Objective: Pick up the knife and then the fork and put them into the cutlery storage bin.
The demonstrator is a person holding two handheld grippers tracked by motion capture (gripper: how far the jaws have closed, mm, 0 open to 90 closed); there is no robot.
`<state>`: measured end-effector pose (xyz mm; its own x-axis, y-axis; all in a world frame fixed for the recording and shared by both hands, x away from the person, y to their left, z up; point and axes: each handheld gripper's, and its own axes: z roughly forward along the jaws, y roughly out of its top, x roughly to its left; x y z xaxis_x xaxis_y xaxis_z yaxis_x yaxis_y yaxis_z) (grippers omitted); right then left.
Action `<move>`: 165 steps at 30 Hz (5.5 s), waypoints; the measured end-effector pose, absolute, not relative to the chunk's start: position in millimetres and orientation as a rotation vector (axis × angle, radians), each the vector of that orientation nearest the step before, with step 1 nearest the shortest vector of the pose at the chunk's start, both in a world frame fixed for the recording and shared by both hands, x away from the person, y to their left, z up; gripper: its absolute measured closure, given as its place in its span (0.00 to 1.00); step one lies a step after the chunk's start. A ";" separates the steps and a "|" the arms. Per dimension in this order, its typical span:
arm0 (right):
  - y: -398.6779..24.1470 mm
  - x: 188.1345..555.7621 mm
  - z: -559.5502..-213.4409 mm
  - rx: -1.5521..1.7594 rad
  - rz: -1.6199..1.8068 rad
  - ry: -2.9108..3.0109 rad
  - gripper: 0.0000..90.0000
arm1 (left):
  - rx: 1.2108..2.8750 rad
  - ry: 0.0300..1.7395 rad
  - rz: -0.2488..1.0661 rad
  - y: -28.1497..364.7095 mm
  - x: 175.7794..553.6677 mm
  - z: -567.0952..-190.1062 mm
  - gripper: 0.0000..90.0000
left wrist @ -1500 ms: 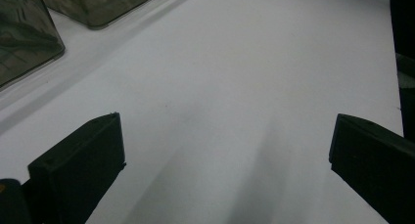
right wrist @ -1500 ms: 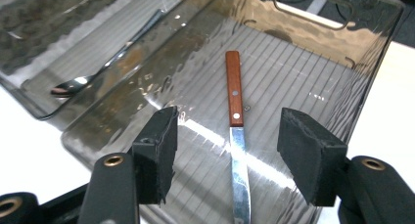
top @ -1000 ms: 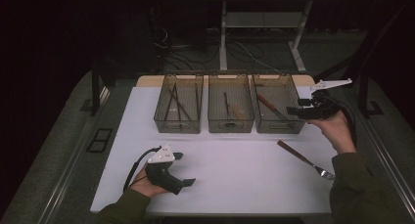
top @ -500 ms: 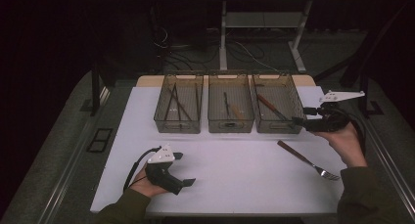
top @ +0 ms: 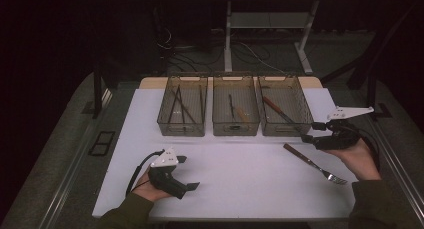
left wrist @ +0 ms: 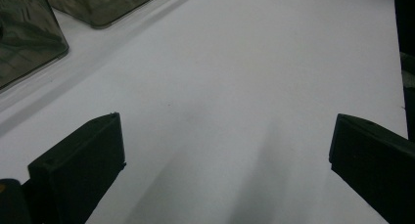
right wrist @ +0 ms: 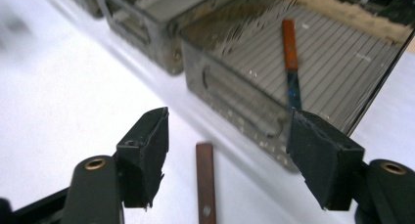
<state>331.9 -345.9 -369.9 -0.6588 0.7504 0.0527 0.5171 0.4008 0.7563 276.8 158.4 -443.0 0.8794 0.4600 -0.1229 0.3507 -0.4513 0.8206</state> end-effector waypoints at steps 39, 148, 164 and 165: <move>-318.0 343.4 -414.6 1.089 0.356 2.806 0.70 | 2.098 0.578 0.143 157.1 277.2 -444.0 0.00; -365.5 363.5 -325.7 1.188 1.341 2.039 0.86 | 2.085 0.587 0.135 156.3 276.7 -444.0 0.00; -343.8 411.6 -304.5 1.191 1.364 1.973 0.86 | 2.078 0.583 0.132 156.6 276.2 -443.4 0.00; -342.2 414.9 -304.4 1.189 1.364 1.972 0.86 | 2.079 0.582 0.132 156.6 276.3 -443.4 0.00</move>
